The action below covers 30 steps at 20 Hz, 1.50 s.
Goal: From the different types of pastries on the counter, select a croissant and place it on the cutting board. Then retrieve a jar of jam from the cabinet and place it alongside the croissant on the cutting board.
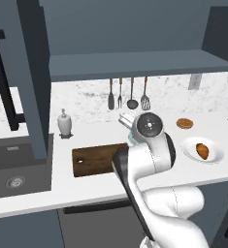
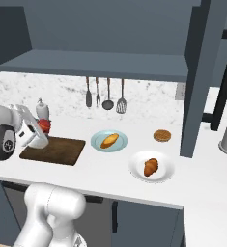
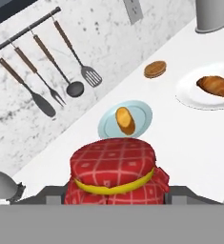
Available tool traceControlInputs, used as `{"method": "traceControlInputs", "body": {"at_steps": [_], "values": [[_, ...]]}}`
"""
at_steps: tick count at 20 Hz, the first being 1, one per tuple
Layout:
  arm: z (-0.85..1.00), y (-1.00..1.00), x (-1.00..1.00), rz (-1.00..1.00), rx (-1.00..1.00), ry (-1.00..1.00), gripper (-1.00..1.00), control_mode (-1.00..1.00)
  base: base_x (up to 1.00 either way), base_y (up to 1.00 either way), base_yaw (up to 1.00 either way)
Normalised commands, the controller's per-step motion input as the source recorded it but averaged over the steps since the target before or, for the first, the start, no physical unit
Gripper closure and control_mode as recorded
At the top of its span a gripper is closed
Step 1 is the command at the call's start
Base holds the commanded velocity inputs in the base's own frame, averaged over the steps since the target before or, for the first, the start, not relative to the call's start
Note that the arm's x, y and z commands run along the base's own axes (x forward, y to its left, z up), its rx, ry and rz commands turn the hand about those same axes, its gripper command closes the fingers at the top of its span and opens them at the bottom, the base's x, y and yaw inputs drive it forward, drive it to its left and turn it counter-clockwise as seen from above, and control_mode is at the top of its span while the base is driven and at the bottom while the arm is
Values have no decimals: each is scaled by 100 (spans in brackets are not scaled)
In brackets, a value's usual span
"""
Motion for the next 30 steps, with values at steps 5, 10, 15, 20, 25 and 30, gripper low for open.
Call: {"method": "traceControlInputs", "body": {"at_steps": [5,10,15,20,25,30], "values": [[-8,89,-4,1,0,0,100,-100,0,0,0],[-31,11,63,0,0,0,100,-100,0,0,0],[-23,14,0,0,0,-1,100,-100,0,0,0],[-57,44,-18,0,-4,4,100,-100,0,0,0],[-10,15,11,0,0,0,100,-100,0,0,0],[0,-7,27,0,0,0,100,-100,0,0,0]]}}
